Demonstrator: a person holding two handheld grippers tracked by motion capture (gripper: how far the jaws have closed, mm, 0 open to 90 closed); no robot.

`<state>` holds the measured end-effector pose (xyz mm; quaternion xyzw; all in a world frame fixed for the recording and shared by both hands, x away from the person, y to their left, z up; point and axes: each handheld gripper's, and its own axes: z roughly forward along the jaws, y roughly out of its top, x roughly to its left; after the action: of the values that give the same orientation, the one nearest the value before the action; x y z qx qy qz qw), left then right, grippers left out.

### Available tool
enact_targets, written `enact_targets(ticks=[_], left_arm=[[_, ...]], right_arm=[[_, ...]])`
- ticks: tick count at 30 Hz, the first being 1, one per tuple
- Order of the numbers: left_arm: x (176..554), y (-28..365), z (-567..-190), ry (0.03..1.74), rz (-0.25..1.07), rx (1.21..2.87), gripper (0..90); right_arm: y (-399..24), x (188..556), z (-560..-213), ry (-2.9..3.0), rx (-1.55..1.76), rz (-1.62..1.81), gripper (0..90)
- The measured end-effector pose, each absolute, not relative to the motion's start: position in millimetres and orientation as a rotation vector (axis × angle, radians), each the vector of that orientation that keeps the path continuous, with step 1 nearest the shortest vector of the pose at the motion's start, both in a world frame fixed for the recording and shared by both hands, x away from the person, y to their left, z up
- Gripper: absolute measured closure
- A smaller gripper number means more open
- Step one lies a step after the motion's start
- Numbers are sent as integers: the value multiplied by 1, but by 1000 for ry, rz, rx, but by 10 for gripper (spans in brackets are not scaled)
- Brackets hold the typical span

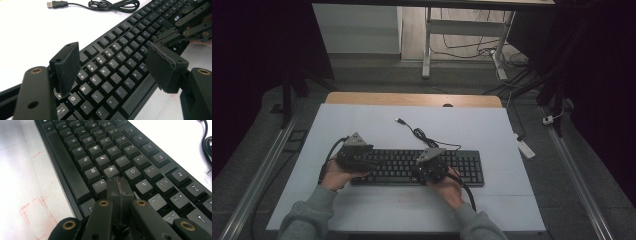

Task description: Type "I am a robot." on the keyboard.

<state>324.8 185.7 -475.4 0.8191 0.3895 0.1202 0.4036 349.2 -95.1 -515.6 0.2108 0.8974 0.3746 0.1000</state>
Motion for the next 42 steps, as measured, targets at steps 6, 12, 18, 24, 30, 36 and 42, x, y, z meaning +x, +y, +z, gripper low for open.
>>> enact_targets(ticks=[6, 12, 18, 24, 30, 36, 42], left_arm=[[325, 187, -475, 989, 305, 2061, 280], [326, 188, -477, 999, 306, 2059, 280], [324, 190, -480, 1016, 308, 2047, 280], [319, 194, -482, 1035, 304, 2032, 280], [315, 199, -481, 1042, 306, 2004, 281], [308, 201, -482, 1029, 312, 2004, 282], [294, 204, -484, 1015, 324, 2009, 283]], right_arm=[[-102, 348, -507, 2599, 622, 1178, 894], [-122, 350, -497, 2529, 667, 1211, 747], [-141, 350, -493, 2493, 701, 1233, 648], [-155, 352, -491, 2465, 719, 1245, 608], [-162, 351, -489, 2462, 705, 1241, 581], [-174, 346, -488, 2451, 711, 1227, 569], [-201, 335, -487, 2412, 747, 1209, 560]])
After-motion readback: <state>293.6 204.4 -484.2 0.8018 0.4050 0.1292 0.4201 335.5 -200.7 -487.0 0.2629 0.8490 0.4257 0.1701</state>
